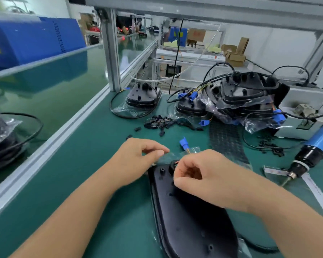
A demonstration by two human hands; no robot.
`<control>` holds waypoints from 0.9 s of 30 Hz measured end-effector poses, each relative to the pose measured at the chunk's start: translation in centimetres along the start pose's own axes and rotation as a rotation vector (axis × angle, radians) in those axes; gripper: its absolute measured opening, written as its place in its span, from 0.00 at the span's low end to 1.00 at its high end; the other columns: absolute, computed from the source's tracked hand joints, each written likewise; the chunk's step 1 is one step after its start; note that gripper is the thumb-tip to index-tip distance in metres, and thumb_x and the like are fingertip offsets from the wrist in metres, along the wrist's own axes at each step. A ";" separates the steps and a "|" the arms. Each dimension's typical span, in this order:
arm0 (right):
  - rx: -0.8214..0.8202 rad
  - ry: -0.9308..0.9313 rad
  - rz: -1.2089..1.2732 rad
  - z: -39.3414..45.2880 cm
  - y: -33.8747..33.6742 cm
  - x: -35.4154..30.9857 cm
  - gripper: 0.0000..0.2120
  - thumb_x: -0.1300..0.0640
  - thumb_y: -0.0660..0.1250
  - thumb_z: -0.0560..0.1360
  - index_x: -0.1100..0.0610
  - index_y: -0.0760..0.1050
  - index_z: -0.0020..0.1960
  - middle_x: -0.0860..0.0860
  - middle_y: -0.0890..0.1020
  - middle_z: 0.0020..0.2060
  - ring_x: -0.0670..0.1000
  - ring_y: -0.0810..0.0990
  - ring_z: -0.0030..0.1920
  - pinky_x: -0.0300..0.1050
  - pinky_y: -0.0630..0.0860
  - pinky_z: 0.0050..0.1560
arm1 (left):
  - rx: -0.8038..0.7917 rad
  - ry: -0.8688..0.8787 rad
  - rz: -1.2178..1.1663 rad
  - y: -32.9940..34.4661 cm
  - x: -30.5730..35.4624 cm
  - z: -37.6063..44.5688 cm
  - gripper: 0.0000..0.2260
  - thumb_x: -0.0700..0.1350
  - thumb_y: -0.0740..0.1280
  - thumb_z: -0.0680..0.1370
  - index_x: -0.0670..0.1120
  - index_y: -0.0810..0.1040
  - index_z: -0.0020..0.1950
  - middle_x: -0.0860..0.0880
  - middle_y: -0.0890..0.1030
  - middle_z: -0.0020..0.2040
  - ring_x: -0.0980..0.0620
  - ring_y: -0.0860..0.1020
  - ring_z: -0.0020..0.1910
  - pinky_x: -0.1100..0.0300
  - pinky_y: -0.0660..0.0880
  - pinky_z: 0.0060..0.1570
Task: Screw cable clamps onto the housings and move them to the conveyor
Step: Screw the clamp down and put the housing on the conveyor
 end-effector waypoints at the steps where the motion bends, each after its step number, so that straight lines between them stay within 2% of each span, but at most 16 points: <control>1: -0.031 0.011 -0.012 -0.1 0.6 -0.1 0.07 0.53 0.67 0.72 0.47 0.76 0.36 0.41 0.79 0.29 0.39 0.73 0.28 0.31 0.69 0.32 | 0.004 -0.014 -0.028 -0.1 -0.5 -0.2 0.09 0.42 0.67 0.79 0.54 0.84 0.51 0.58 0.85 0.47 0.62 0.80 0.50 0.69 0.73 0.54; 4: -0.032 0.042 -0.048 -0.4 1.4 0.2 0.06 0.51 0.67 0.72 0.46 0.77 0.36 0.40 0.78 0.28 0.40 0.73 0.28 0.32 0.69 0.31 | -0.031 -0.027 -0.042 0.2 -1.1 -0.4 0.10 0.42 0.66 0.79 0.55 0.84 0.51 0.57 0.85 0.48 0.61 0.80 0.51 0.66 0.74 0.57; 7: -0.021 0.068 -0.004 -0.8 1.5 0.3 0.04 0.51 0.68 0.72 0.45 0.78 0.38 0.42 0.77 0.27 0.41 0.70 0.27 0.33 0.68 0.29 | -0.063 -0.020 0.002 0.6 -1.1 -0.1 0.10 0.43 0.64 0.80 0.54 0.84 0.54 0.52 0.85 0.49 0.55 0.81 0.51 0.60 0.74 0.57; 11: -0.002 0.095 0.001 -1.0 1.4 -0.1 0.05 0.54 0.68 0.72 0.46 0.78 0.38 0.42 0.77 0.27 0.41 0.69 0.26 0.31 0.67 0.29 | -0.065 -0.016 0.014 0.7 -1.1 -0.1 0.11 0.44 0.63 0.80 0.55 0.83 0.54 0.51 0.85 0.48 0.55 0.81 0.51 0.58 0.74 0.58; 14: 0.020 0.108 -0.035 -1.0 1.5 -0.1 0.06 0.54 0.68 0.72 0.48 0.78 0.36 0.42 0.77 0.27 0.42 0.70 0.26 0.32 0.67 0.30 | -0.070 -0.017 0.032 0.8 -1.1 -0.3 0.11 0.44 0.62 0.80 0.55 0.83 0.54 0.50 0.85 0.48 0.53 0.80 0.51 0.59 0.74 0.56; 22: 0.022 0.135 -0.014 -1.1 1.7 -0.1 0.06 0.55 0.67 0.73 0.50 0.78 0.37 0.44 0.77 0.27 0.41 0.69 0.26 0.32 0.67 0.30 | -0.068 -0.019 0.034 0.8 -0.8 -0.3 0.11 0.43 0.62 0.81 0.53 0.83 0.55 0.54 0.84 0.48 0.57 0.79 0.51 0.67 0.71 0.54; 27: 0.047 0.141 -0.045 -1.0 1.8 0.1 0.05 0.54 0.67 0.73 0.49 0.78 0.38 0.42 0.77 0.28 0.41 0.70 0.26 0.33 0.68 0.30 | -0.063 -0.022 0.051 0.7 -0.9 -0.4 0.11 0.44 0.62 0.81 0.55 0.83 0.54 0.53 0.84 0.48 0.56 0.80 0.51 0.63 0.73 0.55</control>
Point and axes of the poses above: each hand's wrist, its own z-axis towards the middle knuckle, its own y-axis out of the palm, x = y × z, the point moved 6 cm from there along z, towards the middle knuckle
